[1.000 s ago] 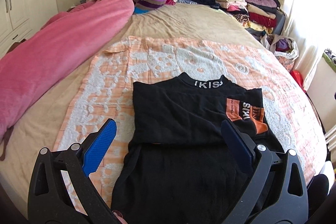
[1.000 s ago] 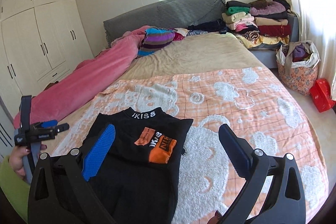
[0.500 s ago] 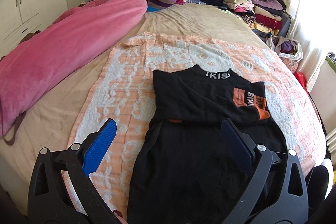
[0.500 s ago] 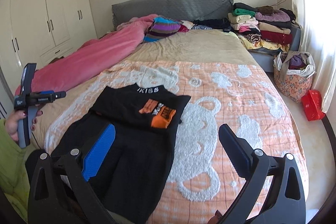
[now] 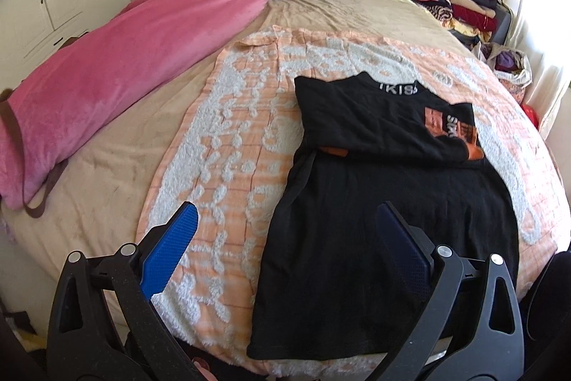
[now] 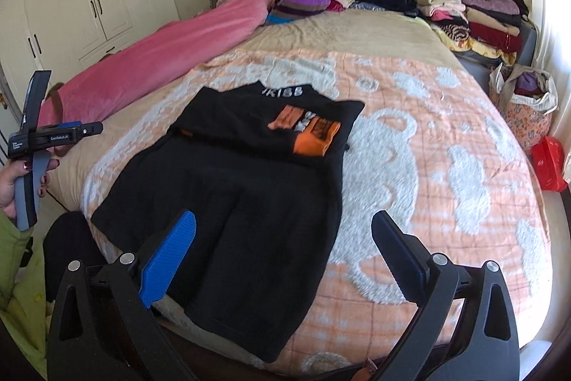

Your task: Fold small clothes

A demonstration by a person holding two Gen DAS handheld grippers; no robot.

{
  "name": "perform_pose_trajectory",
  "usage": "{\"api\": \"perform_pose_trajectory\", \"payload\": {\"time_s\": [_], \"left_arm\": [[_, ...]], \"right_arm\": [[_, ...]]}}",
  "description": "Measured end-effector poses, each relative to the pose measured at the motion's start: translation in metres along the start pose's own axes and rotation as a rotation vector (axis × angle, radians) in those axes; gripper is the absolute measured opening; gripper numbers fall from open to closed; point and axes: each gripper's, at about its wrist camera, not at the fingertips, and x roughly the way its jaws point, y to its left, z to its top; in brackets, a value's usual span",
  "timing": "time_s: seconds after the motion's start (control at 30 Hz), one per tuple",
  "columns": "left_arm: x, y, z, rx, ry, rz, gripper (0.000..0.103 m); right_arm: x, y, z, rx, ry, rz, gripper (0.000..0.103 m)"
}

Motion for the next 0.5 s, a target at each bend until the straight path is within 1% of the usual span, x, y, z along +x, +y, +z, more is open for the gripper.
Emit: {"api": "perform_pose_trajectory", "payload": {"time_s": [0.27,0.37,0.5], "left_arm": [[0.008,0.004,-0.016,0.007,0.033,0.001,0.093],[0.012,0.005,-0.018,0.003,0.045,-0.001,0.093],[0.018,0.007,-0.024,0.006,0.06,-0.002,0.093]], "right_arm": [[0.023,0.016,-0.022,-0.004,0.066,0.003,0.098],[0.031,0.019,-0.028,0.019,0.091,0.01,0.098],[0.037,0.021,-0.033,0.017,0.119,-0.011,0.098]]}}
